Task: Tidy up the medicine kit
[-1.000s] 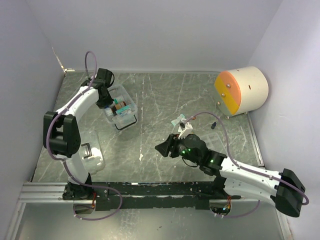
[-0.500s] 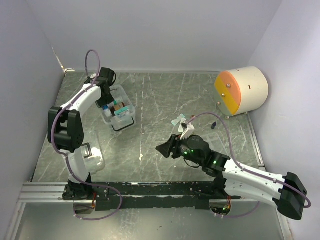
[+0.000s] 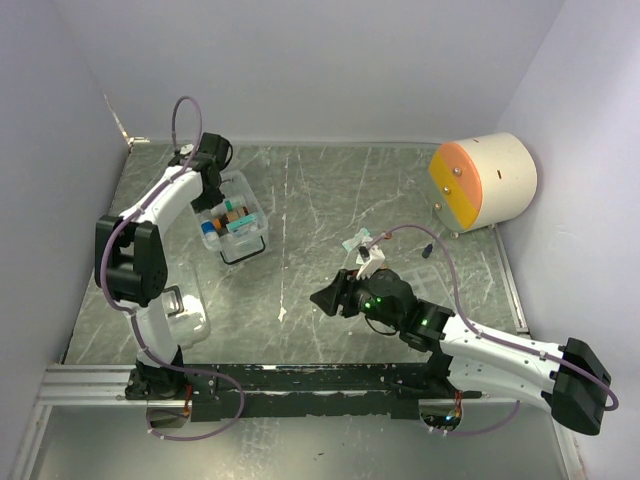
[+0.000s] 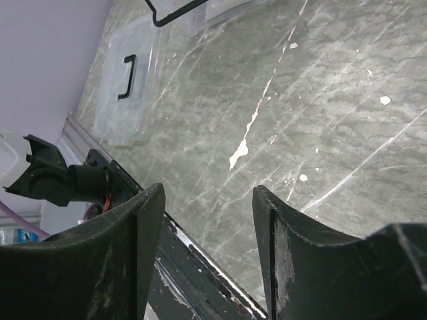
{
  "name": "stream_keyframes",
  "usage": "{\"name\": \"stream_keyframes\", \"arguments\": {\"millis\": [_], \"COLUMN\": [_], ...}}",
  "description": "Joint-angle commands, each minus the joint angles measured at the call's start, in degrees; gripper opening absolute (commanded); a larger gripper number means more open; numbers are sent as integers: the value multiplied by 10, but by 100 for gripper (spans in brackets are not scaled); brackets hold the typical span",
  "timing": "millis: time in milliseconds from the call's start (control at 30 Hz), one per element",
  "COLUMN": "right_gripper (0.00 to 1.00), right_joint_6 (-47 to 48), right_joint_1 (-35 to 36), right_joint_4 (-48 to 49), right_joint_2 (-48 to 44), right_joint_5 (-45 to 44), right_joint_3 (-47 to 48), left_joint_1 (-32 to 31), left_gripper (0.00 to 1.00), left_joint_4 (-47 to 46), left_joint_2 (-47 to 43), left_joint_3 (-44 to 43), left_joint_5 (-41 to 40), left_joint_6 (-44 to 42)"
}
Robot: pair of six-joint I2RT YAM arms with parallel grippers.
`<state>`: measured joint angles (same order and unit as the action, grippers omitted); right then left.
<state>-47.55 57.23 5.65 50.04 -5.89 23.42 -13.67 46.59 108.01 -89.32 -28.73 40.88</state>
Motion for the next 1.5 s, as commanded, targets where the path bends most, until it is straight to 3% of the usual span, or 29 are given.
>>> {"name": "stream_keyframes", "arguments": {"millis": [0,167,333,667,867,1467], "right_gripper": [55,55,55,55,55,54], "right_joint_6": [5,0,1,-18,-28,-23], "right_joint_1": [1,1,1,0,0,0], "right_joint_4": [-11,-33,-84,-142,-130,-145], "right_joint_2": [-5,-12,-14,10,59,75], "right_joint_5": [-23,-45,-78,-114,-93,-105], "right_joint_3": [19,18,36,77,96,115], "left_joint_1": [-20,-50,-82,-92,-89,-35], "left_gripper": [40,42,38,29,19,14], "left_joint_4": [13,4,-14,-87,-75,-109], "left_joint_2": [-27,-35,-57,-97,-39,19], "left_joint_3": [-26,-12,38,155,131,119], "left_joint_5": [-29,-64,-97,-57,-80,-53], "left_joint_6": [-17,-13,-1,10,13,2]}}
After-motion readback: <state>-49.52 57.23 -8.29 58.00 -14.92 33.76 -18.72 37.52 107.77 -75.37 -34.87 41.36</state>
